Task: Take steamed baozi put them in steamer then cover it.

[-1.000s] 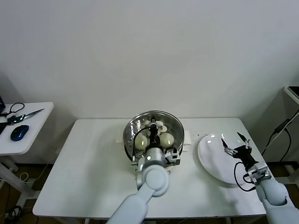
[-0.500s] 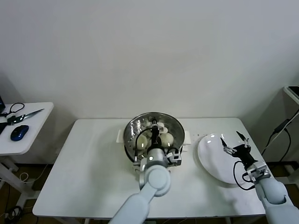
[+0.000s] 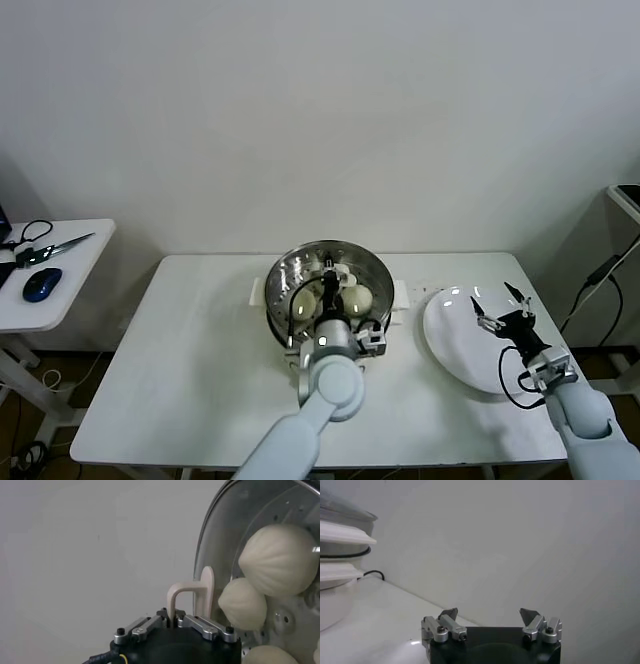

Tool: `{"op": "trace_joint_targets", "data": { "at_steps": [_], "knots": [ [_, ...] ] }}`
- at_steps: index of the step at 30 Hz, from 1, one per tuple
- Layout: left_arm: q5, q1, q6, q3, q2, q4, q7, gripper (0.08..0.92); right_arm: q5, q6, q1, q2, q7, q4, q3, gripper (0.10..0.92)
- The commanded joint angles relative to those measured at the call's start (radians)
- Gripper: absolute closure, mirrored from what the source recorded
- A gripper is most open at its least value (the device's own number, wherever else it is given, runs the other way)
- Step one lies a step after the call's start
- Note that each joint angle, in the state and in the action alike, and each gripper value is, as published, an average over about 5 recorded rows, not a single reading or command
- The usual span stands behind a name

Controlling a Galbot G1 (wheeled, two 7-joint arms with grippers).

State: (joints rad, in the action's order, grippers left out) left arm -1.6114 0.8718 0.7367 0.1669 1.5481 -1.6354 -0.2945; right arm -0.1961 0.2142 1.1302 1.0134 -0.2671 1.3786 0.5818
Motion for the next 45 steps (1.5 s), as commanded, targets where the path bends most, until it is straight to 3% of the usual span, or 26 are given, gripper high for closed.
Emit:
{"op": "trace_joint_targets", "data": {
  "at_steps": [1, 8, 11, 19, 31, 34, 38, 42, 45],
  "knots": [
    [0.011, 0.008, 0.046, 0.000, 0.001, 0.006, 0.023, 0.850, 0.004, 0.001, 0.000, 0.005, -0.002, 0.000, 0.000, 0.203],
    [0.020, 0.015, 0.016, -0.012, -0.029, -0.040, -0.006, 0.846, 0.006, -0.001, -0.001, 0.004, -0.002, 0.001, 0.000, 0.203],
    [0.046, 0.015, 0.027, -0.002, -0.059, -0.078, -0.010, 0.800, 0.006, -0.004, -0.003, 0.003, -0.002, 0.000, 0.000, 0.203],
    [0.134, 0.051, 0.049, 0.016, -0.157, -0.226, -0.019, 0.567, 0.031, -0.088, -0.001, 0.000, 0.021, 0.033, -0.002, 0.203],
    [0.268, 0.191, 0.005, -0.027, -0.235, -0.435, -0.015, 0.229, 0.012, -0.202, -0.020, -0.008, 0.030, 0.064, -0.001, 0.203],
    [0.312, 0.247, -0.033, -0.070, -0.263, -0.490, 0.043, 0.186, 0.001, -0.198, -0.012, -0.009, 0.031, 0.077, -0.001, 0.203],
    [0.508, 0.340, -0.124, -0.185, -0.289, -0.562, 0.208, 0.178, -0.016, -0.178, 0.010, -0.004, 0.025, 0.097, 0.000, 0.203],
    [0.781, 0.455, -0.336, -0.365, -0.294, -0.588, 0.375, 0.177, -0.031, -0.165, 0.038, 0.005, 0.017, 0.118, 0.010, 0.203],
    [0.997, 0.546, -0.525, -0.513, -0.265, -0.590, 0.453, 0.177, -0.041, -0.161, 0.054, 0.009, 0.011, 0.131, 0.023, 0.203]
  ]
}}
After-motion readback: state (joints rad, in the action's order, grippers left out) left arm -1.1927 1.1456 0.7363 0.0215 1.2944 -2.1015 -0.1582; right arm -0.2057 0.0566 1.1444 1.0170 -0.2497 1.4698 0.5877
